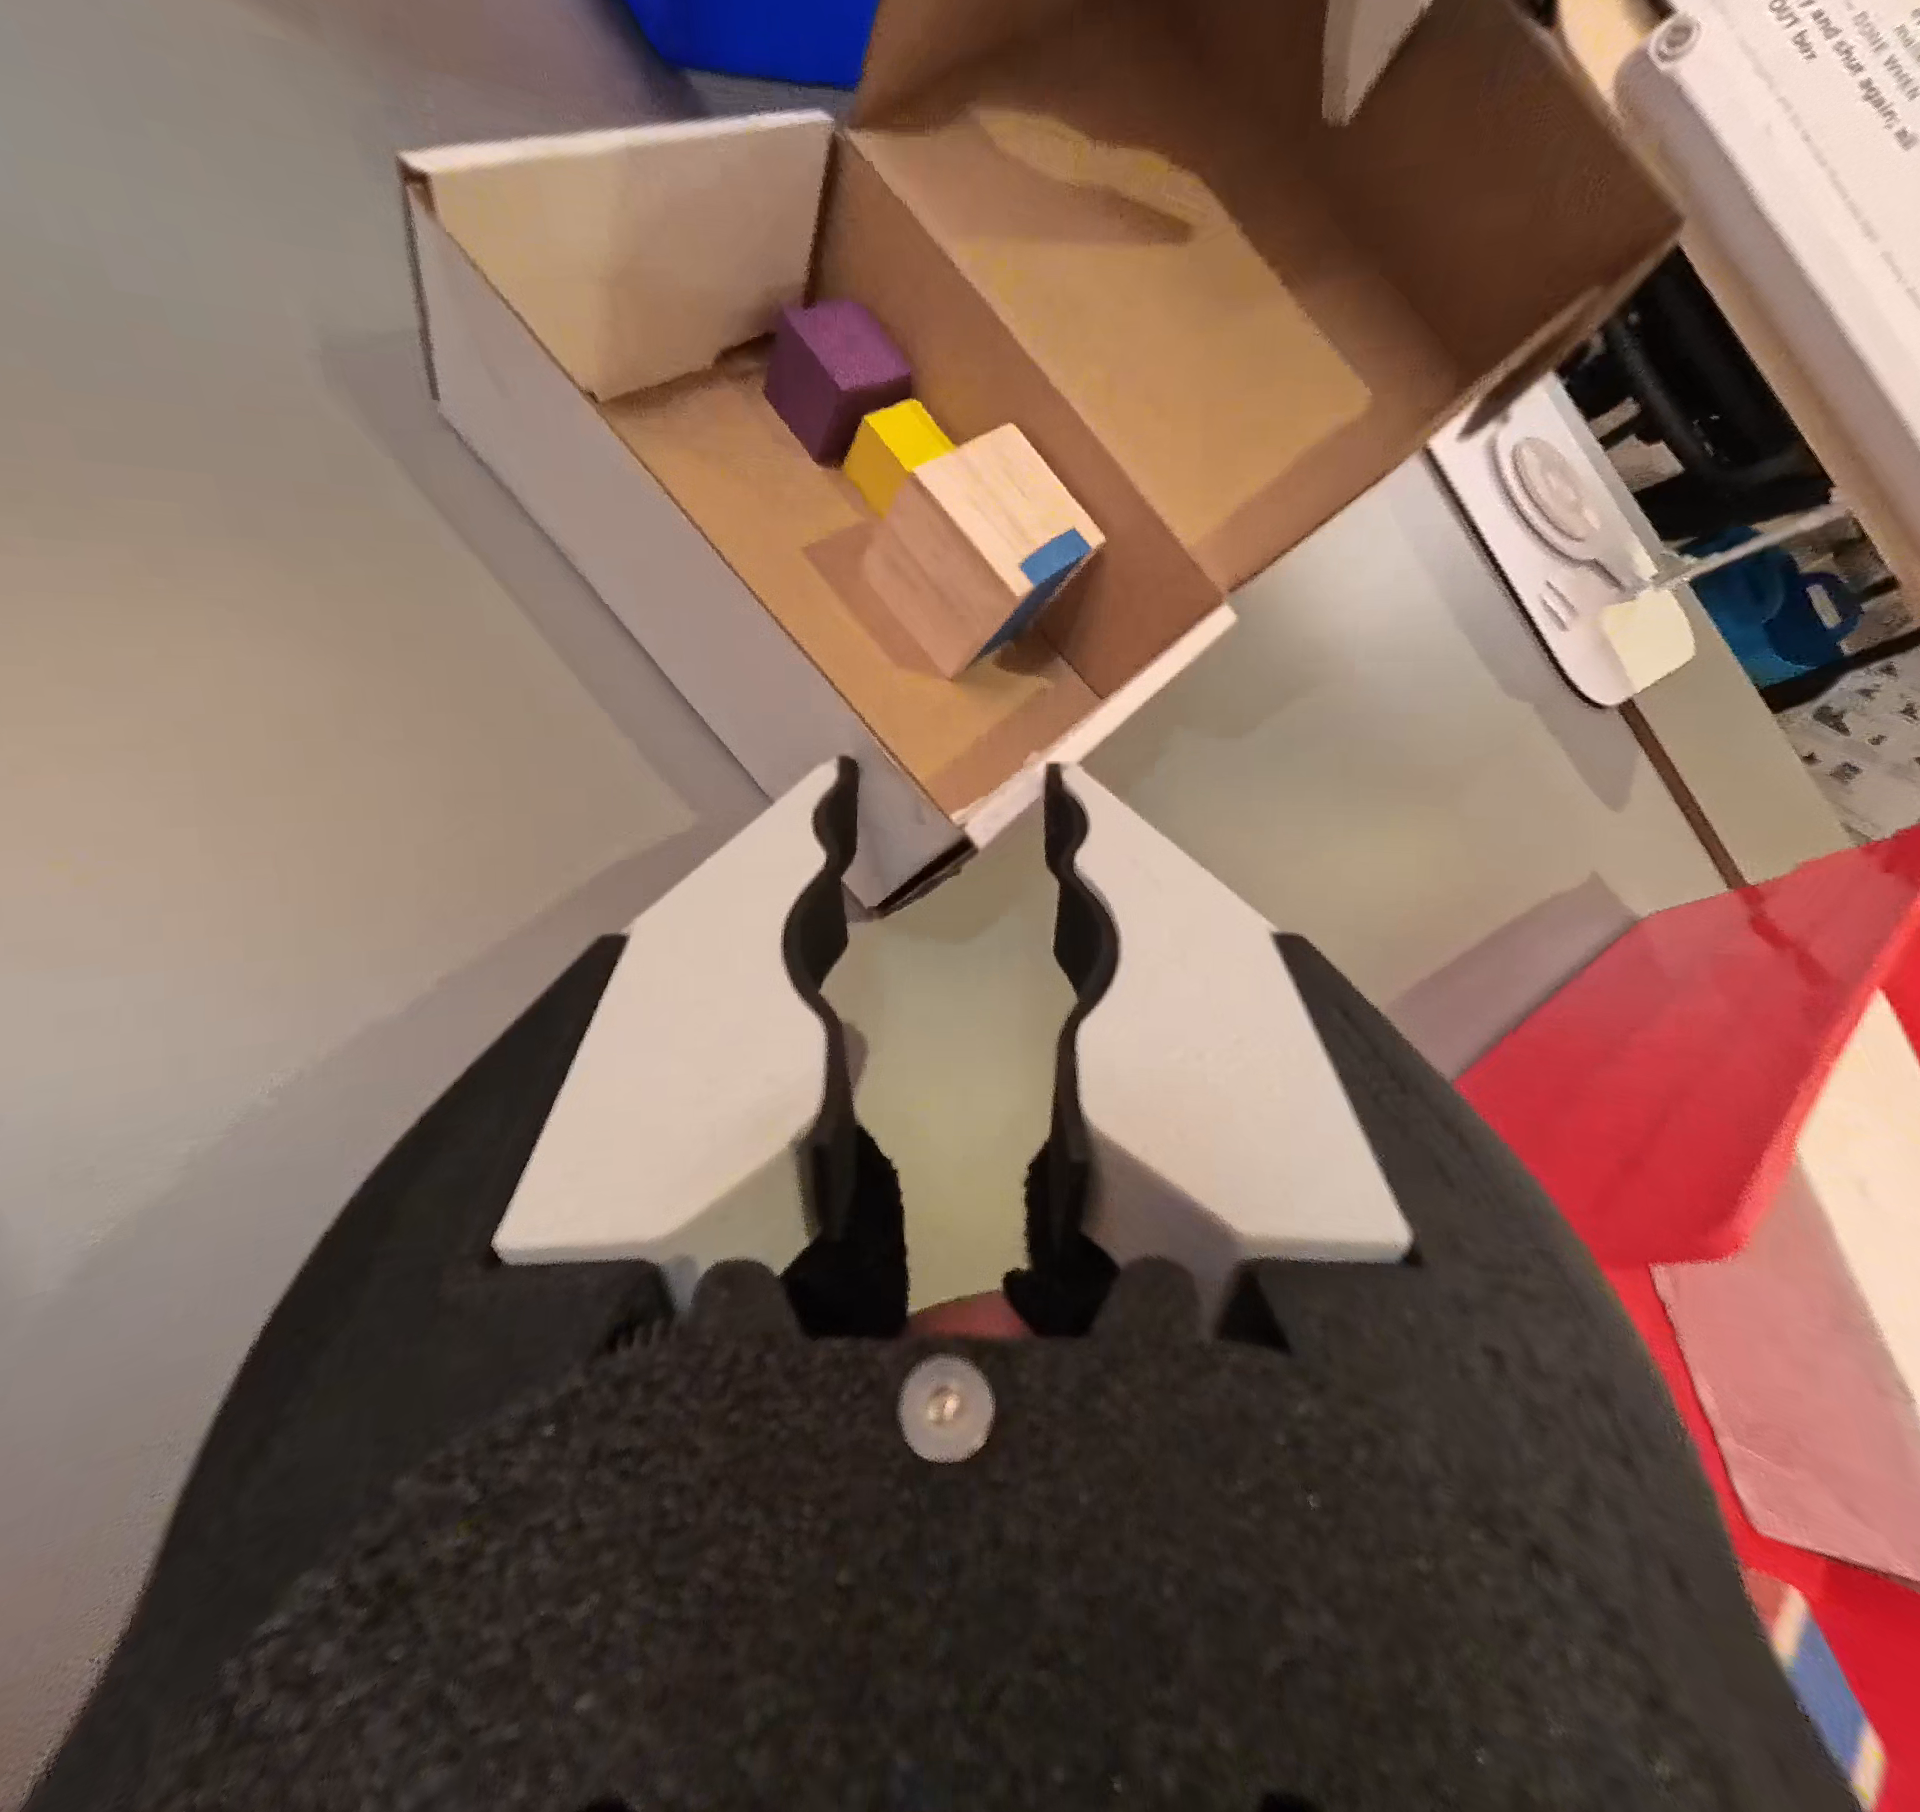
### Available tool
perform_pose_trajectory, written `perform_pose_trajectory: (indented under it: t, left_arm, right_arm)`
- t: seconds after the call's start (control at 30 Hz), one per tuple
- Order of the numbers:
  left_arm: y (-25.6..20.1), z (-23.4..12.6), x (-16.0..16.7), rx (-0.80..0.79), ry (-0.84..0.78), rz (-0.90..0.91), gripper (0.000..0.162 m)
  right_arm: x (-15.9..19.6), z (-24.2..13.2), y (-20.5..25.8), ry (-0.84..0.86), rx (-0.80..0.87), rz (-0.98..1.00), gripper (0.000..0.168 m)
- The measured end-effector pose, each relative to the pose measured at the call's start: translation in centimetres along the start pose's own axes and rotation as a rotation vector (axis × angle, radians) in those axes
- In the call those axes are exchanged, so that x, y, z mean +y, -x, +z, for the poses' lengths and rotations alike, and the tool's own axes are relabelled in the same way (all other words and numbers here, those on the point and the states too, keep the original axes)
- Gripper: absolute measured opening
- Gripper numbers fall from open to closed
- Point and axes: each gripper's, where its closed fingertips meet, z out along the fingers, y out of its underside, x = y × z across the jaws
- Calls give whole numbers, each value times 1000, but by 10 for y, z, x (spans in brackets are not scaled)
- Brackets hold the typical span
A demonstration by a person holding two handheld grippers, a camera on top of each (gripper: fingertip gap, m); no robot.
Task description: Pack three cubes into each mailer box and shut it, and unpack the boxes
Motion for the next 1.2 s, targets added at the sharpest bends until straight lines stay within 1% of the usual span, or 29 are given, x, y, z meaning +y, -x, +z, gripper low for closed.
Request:
perform_pose_trajectory:
  t: [0.07,0.13,0.23,0.3,0.33,0.37,0.4,0.43,0.47,0.5,0.53,0.57,0.63,0.67,0.73,0.83,0.97,1.0,1.07,1.1,1.2]
  left_arm:
    - [-4,-20,-3,-48,-86,-32,35]
    - [-7,-48,-8,-104,-198,-98,47]
    - [-23,-112,-12,-144,-445,-261,62]
    - [-45,-149,-3,-136,-623,-385,64]
    - [-62,-158,3,-104,-688,-425,63]
    - [-82,-156,11,-60,-714,-446,63]
    - [-104,-144,20,-6,-691,-449,66]
    - [-124,-126,31,27,-636,-435,70]
    - [-134,-108,43,7,-582,-424,74]
    - [-140,-91,51,-17,-550,-418,83]
    - [-147,-76,56,-8,-522,-421,95]
    - [-151,-63,59,2,-489,-425,109]
    - [-148,-41,61,1,-446,-427,126]
    - [-145,-33,61,6,-432,-433,131]
    - [-139,-20,62,6,-401,-455,136]
    - [-136,-11,62,32,-401,-492,140]
    - [-143,4,59,48,-367,-432,142]
    - [-143,8,59,45,-353,-421,140]
    - [-139,13,64,-30,-318,-335,120]
    - [-140,14,63,-45,-322,-322,119]
    - [-141,15,60,-74,-325,-366,119]
  right_arm:
    - [5,-2,-7,18,28,-8,33]
    - [8,-2,-10,34,37,-1,33]
    - [10,-2,-11,48,39,9,33]
    - [11,-1,-11,53,42,12,33]
    - [11,-1,-11,53,39,16,33]
    - [12,-1,-11,53,37,20,32]
    - [12,0,-10,52,33,24,32]
    - [12,0,-9,52,27,28,31]
    - [12,1,-9,53,21,30,31]
    - [11,1,-9,54,19,26,31]
    - [11,2,-9,56,18,22,31]
    - [11,3,-9,58,16,21,31]
    - [10,4,-9,58,12,18,31]
    - [9,5,-9,57,12,17,31]
    - [10,6,-10,55,13,20,30]
    - [13,8,-10,63,6,31,29]
    - [20,10,-5,78,-21,38,28]
    - [20,9,-5,77,-24,49,28]
    - [20,4,-10,75,-26,80,32]
    - [18,0,-14,68,-25,108,34]
    - [4,-19,-32,17,-15,229,42]
